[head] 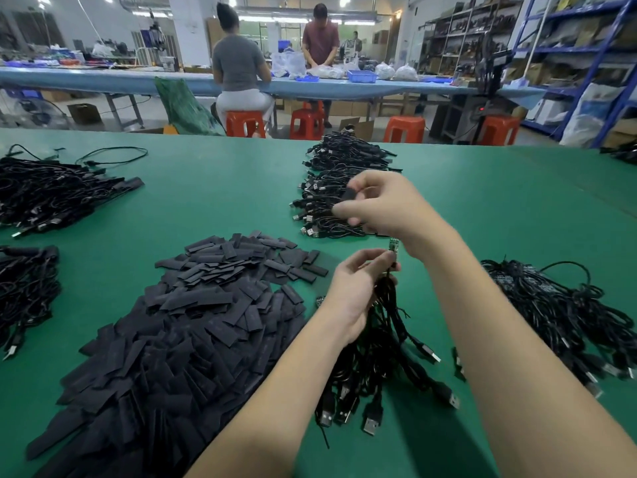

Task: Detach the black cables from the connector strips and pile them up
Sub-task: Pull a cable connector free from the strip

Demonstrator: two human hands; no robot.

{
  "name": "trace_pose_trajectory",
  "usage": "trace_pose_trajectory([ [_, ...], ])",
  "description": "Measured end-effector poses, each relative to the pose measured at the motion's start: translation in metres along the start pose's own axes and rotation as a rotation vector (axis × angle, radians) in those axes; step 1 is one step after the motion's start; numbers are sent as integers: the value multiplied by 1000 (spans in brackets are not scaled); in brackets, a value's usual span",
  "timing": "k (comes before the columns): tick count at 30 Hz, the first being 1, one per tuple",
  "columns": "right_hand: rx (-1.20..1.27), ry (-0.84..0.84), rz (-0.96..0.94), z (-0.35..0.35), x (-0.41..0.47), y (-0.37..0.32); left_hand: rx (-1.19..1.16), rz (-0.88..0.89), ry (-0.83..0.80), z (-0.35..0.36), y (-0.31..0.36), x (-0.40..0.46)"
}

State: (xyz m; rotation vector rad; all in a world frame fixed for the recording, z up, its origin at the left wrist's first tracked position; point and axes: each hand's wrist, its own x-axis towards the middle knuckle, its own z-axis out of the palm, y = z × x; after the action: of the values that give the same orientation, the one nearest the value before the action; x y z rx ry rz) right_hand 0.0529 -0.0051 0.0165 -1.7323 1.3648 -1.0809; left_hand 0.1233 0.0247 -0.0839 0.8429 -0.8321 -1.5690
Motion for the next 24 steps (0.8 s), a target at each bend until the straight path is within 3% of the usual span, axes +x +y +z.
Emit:
trace_pose_trajectory([
  [2, 299, 97, 49, -22, -15, 18, 19, 1, -9, 1, 0, 0],
  [6, 499, 279, 165, -42, -44, 62, 40, 8, -17, -1, 2, -1],
  [11, 710, 181, 336, -35, -58, 93, 46, 2, -34, -1, 3, -4],
  [24, 765, 159, 271, -31, -62, 100, 18, 17, -71, -4, 1, 0],
])
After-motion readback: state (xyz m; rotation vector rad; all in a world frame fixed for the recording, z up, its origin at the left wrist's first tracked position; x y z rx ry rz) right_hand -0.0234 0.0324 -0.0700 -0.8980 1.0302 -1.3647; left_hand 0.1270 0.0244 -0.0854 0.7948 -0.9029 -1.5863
